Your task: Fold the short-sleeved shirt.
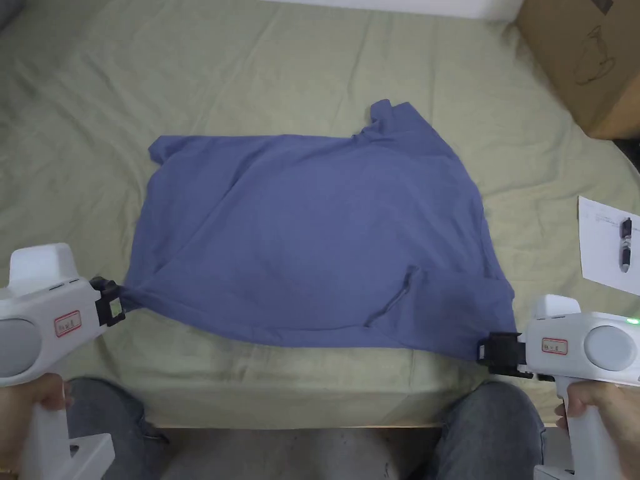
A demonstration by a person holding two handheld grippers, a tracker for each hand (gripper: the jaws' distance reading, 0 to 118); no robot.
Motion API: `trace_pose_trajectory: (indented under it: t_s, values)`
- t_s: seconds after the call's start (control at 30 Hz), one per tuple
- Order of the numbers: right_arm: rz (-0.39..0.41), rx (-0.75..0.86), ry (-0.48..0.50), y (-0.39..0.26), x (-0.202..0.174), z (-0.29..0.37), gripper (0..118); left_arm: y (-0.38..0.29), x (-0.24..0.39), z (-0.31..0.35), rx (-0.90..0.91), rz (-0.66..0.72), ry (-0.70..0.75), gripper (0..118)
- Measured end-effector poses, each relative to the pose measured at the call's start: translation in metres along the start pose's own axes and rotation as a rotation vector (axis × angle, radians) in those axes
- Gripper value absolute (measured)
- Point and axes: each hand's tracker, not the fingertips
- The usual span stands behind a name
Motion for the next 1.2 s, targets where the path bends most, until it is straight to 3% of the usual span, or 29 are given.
trace_pose_trajectory:
  t_s: [0.07,0.1,0.2,0.33,0.4,0.57,0.83,1.13,1.2]
  values:
    - [0.001,-0.010,-0.003,0.003,-0.001,-0.003,14,0.000,0.001,-0.002,-0.004,-0.005,0.004,1]
    - [-0.007,-0.008,0.011,0.005,0.001,-0.001,5,0.000,0.001,-0.003,-0.006,-0.008,0.008,1]
    - [-0.015,0.009,0.053,0.011,0.004,0.016,4,0.004,0.001,-0.001,-0.004,-0.066,0.032,1]
    - [0.072,0.050,0.065,0.030,0.006,0.052,4,0.022,0.001,0.008,0.027,-0.184,0.076,1]
    - [0.071,0.078,0.078,0.046,0.007,0.070,4,0.038,0.003,0.011,0.049,-0.208,0.082,1]
    - [0.066,0.149,0.072,0.103,0.006,0.086,4,0.092,0.007,-0.001,0.063,-0.146,0.028,1]
    - [0.039,0.124,-0.069,0.190,-0.024,0.027,4,0.148,0.012,-0.093,-0.034,-0.027,0.011,1]
    - [0.019,0.031,-0.175,0.250,-0.037,-0.072,4,0.167,0.043,-0.193,-0.134,-0.057,0.140,2]
    - [-0.019,0.018,-0.178,0.253,-0.035,-0.088,8,0.166,0.047,-0.206,-0.148,-0.058,0.159,24]
